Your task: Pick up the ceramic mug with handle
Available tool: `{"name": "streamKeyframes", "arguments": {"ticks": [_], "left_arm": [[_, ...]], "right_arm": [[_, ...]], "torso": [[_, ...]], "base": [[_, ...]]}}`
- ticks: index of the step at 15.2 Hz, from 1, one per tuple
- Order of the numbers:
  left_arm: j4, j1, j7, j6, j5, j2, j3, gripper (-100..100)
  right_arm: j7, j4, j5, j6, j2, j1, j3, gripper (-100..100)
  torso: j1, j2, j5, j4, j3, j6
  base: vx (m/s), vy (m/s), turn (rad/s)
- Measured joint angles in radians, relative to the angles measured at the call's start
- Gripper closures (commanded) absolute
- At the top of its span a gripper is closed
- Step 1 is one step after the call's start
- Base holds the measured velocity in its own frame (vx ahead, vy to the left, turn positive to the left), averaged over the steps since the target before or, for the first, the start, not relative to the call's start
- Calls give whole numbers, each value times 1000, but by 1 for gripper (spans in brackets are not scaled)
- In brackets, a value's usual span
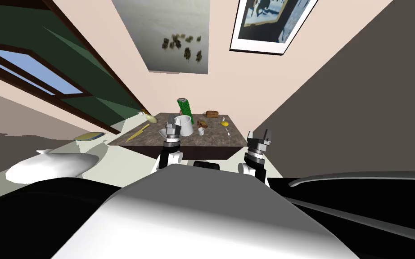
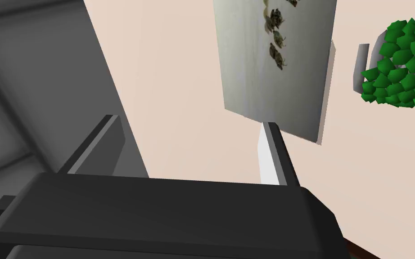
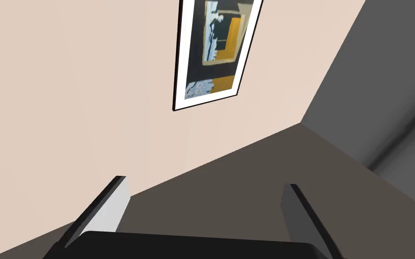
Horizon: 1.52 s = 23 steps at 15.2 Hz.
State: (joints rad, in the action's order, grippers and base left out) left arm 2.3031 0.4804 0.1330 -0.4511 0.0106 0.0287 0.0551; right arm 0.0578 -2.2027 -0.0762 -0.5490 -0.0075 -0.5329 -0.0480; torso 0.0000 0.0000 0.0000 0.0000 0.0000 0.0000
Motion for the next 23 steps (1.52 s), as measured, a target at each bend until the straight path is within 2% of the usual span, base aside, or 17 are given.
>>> {"name": "streamKeyframes", "arguments": {"ticks": [2,9,12,14,17,23], "left_arm": [[-22,-16,1,13,-6,31,-3,-100],[-111,-107,12,126,-35,125,-18,-100],[-174,-170,19,182,-49,161,-27,-100],[-197,-190,23,216,-57,178,-30,-100],[-254,-250,23,276,-77,221,-45,-100],[-335,-322,42,388,-97,266,-49,-100]], "right_arm": [[0,0,0,0,0,0,0,0],[0,0,0,0,0,0,0,0],[0,0,0,0,0,0,0,0],[0,0,0,0,0,0,0,0],[0,0,0,0,0,0,0,0],[0,0,0,0,0,0,0,0]], "torso": [[-1,1,0,0,1,0],[-2,3,-1,1,2,0],[-3,3,-1,1,2,1],[-3,3,-1,1,2,0],[-3,3,-1,1,2,1],[-2,3,0,1,1,1]], "base": [[-31,-23,-82],[-43,-40,-104],[-47,-45,-107],[-34,-32,-58],[-47,-43,-136],[-37,-37,-93]]}}
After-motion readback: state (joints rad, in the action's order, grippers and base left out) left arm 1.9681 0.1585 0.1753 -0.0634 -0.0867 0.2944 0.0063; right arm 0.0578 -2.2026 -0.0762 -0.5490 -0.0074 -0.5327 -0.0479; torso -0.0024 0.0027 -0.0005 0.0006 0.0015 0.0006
